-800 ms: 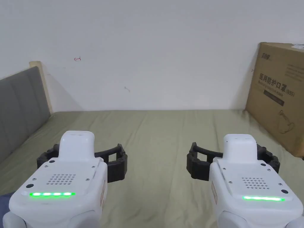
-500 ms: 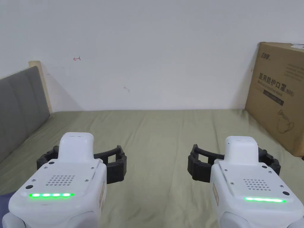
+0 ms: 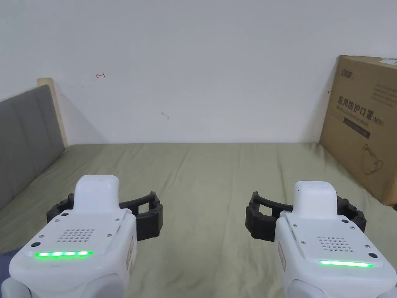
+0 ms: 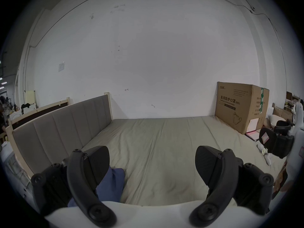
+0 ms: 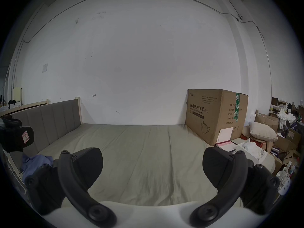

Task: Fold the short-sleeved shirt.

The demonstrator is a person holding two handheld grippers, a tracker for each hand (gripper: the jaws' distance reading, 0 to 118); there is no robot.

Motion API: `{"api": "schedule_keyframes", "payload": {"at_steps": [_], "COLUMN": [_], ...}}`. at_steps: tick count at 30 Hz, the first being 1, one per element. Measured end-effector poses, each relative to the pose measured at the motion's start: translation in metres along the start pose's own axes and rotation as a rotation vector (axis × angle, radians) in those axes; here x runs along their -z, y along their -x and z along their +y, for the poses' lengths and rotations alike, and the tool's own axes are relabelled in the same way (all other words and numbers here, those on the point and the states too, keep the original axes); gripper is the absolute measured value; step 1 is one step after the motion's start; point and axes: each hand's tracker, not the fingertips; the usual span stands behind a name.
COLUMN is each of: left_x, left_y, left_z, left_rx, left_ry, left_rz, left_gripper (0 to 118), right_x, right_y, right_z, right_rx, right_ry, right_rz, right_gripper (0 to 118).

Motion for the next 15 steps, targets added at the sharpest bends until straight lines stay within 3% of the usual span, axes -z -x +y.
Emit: {"api": "schedule_keyframes", "payload": {"at_steps": [5,8,10,12,14,15], "left_x": [0.0,0.0,0.002,0.006,0.013,0.018], "left_y": [0.01,0.025,0.039,0.052,0.064,0.065], "left_z": [0.007,0.004,-0.007,-0.027,-0.059,-0.075], "left_rx": [-0.145,-0.358,-0.543,-0.793,-1.122,-1.269], "left_ry": [-0.038,-0.067,-0.11,-0.125,-0.109,-0.111], "left_rz": [-0.081,-0.153,-0.203,-0.223,-0.23,-0.247], "left_gripper": [109,109,109,109,109,110], "right_x": [-0.001,-0.003,-0.006,-0.008,-0.008,-0.006], "right_y": [0.004,0.021,0.043,0.071,0.097,0.106], "right_z": [0.007,0.022,0.026,0.017,-0.006,-0.02], "right_rx": [-0.018,-0.198,-0.438,-0.788,-1.188,-1.328], "right_ry": [-0.013,-0.096,-0.161,-0.247,-0.332,-0.346], "right_rz": [-0.003,-0.068,-0.102,-0.126,-0.176,-0.183], "right_gripper": [118,118,118,118,118,118]}}
